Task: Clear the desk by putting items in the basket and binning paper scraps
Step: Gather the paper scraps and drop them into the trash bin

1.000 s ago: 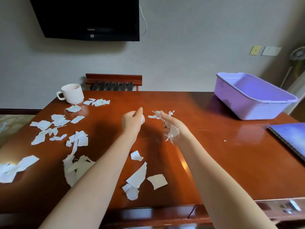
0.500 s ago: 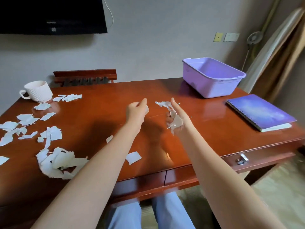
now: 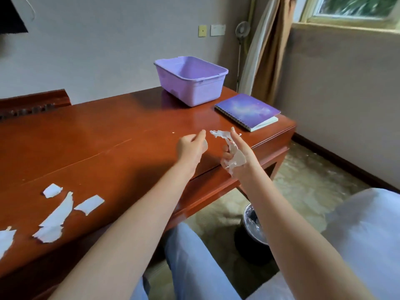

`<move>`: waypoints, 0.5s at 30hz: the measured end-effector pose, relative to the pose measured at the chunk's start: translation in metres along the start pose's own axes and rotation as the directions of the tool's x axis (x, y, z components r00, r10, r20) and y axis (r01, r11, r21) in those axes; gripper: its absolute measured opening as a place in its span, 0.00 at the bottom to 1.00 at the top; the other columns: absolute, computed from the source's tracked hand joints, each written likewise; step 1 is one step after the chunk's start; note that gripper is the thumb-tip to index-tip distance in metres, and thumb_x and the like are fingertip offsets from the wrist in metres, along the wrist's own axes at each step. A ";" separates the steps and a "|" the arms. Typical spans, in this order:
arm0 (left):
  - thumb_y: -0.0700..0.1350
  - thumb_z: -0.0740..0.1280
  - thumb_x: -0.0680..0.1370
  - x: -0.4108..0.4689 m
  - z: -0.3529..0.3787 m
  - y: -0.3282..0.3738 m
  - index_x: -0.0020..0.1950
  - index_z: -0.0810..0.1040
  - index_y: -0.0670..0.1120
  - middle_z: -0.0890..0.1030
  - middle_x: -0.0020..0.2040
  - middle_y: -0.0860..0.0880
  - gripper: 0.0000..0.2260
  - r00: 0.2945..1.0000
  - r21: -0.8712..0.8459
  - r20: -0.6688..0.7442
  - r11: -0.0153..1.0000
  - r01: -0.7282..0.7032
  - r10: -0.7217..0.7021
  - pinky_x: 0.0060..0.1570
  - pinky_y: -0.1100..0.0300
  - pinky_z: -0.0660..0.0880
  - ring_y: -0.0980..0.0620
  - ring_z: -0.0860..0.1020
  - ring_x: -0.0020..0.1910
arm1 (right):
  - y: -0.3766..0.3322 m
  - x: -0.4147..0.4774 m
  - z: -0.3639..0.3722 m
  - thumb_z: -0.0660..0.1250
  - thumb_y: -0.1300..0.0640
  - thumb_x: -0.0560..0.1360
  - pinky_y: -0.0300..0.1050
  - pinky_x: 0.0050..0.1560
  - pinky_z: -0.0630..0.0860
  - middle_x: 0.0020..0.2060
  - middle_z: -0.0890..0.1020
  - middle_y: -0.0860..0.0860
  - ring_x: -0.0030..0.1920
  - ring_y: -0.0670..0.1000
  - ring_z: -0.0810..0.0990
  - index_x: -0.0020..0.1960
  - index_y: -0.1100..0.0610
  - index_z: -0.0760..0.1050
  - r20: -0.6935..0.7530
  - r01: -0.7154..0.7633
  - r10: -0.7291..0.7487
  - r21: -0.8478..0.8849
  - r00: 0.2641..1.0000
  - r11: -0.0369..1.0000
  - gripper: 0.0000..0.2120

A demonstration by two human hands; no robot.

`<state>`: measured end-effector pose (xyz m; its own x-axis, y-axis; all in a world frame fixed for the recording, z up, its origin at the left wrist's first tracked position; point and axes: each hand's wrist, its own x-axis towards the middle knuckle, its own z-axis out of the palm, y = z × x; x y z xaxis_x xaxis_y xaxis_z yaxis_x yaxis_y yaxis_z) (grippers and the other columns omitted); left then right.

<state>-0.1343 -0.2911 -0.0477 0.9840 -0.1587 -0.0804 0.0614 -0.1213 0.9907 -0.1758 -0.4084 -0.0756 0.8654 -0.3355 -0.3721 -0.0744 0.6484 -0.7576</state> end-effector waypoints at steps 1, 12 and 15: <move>0.50 0.63 0.77 -0.003 0.013 -0.002 0.25 0.60 0.47 0.63 0.23 0.53 0.22 0.999 0.003 0.036 1.000 -0.007 0.007 0.26 0.61 0.56 0.52 0.58 0.25 | -0.004 -0.004 -0.014 0.69 0.41 0.72 0.34 0.20 0.68 0.40 0.71 0.49 0.17 0.44 0.71 0.58 0.51 0.69 -0.028 0.011 -0.011 0.007 1.000 1.000 0.22; 0.48 0.63 0.78 -0.021 0.146 -0.035 0.18 0.60 0.47 0.60 0.18 0.55 0.28 0.922 0.099 0.385 0.993 -0.071 0.027 0.22 0.65 0.54 0.57 0.57 0.19 | -0.029 0.000 -0.158 0.68 0.42 0.73 0.34 0.21 0.63 0.28 0.74 0.47 0.20 0.43 0.66 0.46 0.54 0.75 -0.225 0.068 -0.057 0.039 0.973 0.997 0.15; 0.47 0.64 0.77 -0.019 0.182 -0.054 0.19 0.57 0.48 0.58 0.21 0.54 0.28 0.892 0.116 0.451 0.990 -0.085 0.024 0.26 0.62 0.54 0.55 0.57 0.23 | -0.024 0.016 -0.196 0.67 0.43 0.74 0.34 0.20 0.64 0.25 0.71 0.48 0.19 0.43 0.67 0.41 0.54 0.73 -0.247 0.056 -0.035 0.077 0.968 0.995 0.15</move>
<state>-0.1867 -0.4597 -0.1192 0.8041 -0.5864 -0.0977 -0.0421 -0.2201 0.9746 -0.2572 -0.5635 -0.1686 0.7181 -0.5164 -0.4665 0.0124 0.6798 -0.7333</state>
